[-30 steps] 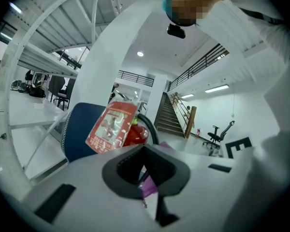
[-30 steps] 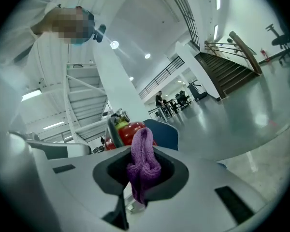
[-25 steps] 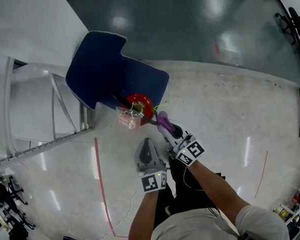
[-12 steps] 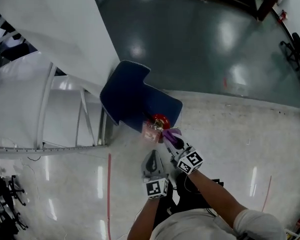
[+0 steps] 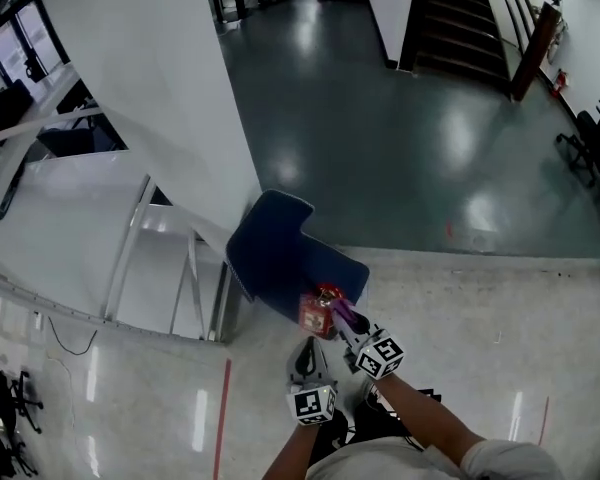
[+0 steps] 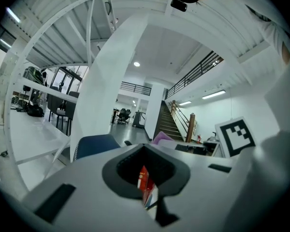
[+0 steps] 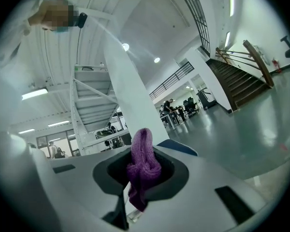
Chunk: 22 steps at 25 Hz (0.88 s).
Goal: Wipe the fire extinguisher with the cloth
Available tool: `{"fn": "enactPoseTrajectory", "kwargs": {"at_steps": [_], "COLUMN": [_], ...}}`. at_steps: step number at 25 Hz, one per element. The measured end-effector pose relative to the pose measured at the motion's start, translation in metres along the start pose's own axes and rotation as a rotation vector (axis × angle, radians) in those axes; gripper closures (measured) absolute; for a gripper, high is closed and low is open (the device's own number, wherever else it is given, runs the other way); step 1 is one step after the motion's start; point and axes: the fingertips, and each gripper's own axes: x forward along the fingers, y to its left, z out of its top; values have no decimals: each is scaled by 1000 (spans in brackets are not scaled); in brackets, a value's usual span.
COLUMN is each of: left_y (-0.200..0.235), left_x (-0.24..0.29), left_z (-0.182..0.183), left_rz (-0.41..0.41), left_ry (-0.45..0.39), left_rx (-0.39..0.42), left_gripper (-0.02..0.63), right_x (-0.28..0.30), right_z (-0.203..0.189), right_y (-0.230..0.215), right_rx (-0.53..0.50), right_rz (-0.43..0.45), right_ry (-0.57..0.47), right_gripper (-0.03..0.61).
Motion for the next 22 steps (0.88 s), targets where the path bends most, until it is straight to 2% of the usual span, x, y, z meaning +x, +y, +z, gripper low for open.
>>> {"fn": "enactPoseTrajectory", "kwargs": {"at_steps": [4, 9, 13, 17, 22], "left_y": [0, -10, -25, -29, -38], "left_x": [-2, -6, -9, -13, -15], "left_z": [19, 41, 57, 70, 74], "left_rz": [3, 8, -20, 1, -2], "left_ry": [-19, -42, -53, -43, -26], "left_rx": [11, -13, 21, 20, 25], "left_gripper": [609, 609, 609, 609, 609], "right_x": [-7, -26, -47, -70, -96], "right_z": [21, 47, 61, 67, 74], "right_y": [9, 25, 45, 61, 63], "right_rx": [-26, -87, -149, -198, -233], "right_rz": [-15, -9, 23, 38, 8], "right_ry": [-9, -15, -10, 2, 17], "right_gripper": [520, 520, 520, 520, 520]}}
